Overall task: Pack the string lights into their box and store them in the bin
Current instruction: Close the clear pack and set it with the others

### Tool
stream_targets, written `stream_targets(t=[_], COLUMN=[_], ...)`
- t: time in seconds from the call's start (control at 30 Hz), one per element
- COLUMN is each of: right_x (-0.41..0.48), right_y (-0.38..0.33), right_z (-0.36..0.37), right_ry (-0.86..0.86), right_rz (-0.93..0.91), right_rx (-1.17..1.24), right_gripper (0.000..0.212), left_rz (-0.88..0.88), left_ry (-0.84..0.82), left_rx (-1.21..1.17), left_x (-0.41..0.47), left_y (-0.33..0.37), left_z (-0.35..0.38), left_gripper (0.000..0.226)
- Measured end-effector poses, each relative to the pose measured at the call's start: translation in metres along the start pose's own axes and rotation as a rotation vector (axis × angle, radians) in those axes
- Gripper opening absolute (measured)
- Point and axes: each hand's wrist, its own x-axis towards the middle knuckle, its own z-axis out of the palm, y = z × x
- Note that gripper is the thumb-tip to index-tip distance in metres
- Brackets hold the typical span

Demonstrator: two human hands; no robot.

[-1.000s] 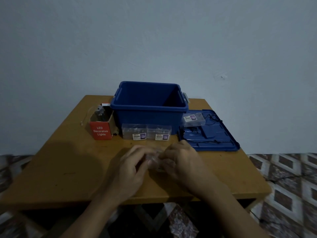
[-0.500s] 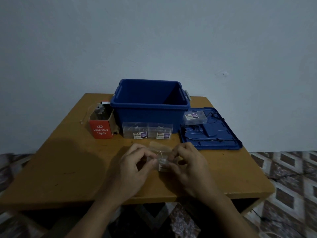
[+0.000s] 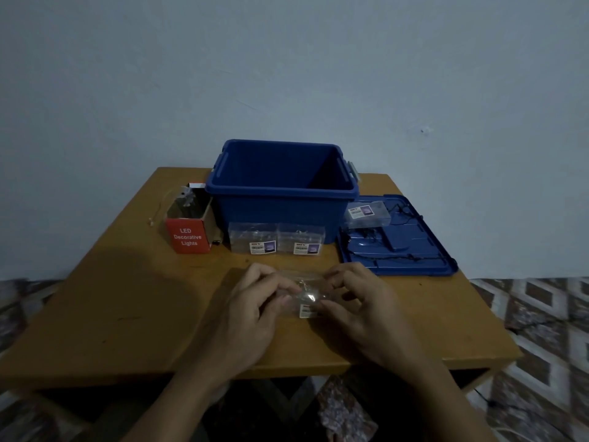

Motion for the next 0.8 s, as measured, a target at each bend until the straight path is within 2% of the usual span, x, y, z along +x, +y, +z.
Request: stream_targets(t=[0.1, 0.23, 0.33, 0.4, 0.63, 0.8], right_x=[0.003, 0.001, -0.004, -0.006, 0.003, 0.003], right_y=[0.000, -0.001, -0.006, -0.007, -0.011, -0.012], right_z=[-0.005, -0.007, 0.001, 0.006, 0.010, 0.013], right_ry=[-0.069, -0.094, 0.020, 0.061, -0.036, 0.023], right_rz=[-0.013, -0.063, -0.035, -0.001, 0.027, -0.018], right_rx=[-0.091, -0.217, -0.114, -0.043, -0.068, -0.106], right_gripper=[0.011, 0.015, 0.008, 0.012, 0.013, 0.013], left_rz=[0.017, 0.002, -0.025, -0.053, -0.040, -0.025], left_ry=[-0.052, -0.030, 0.017, 0.023, 0.006, 0.080], left_rx=[-0.006, -0.056, -0.070, -0.089, -0.096, -0.077], left_x=[0.000, 0.000, -0.001, -0.001, 0.001, 0.002], left_y=[-0.005, -0.001, 0.002, 0.003, -0.004, -0.003], left_z=[-0.001, -0.002, -0.002, -0.001, 0.003, 0.004], left_gripper=[0.021, 0.019, 0.014, 0.020, 0.020, 0.020])
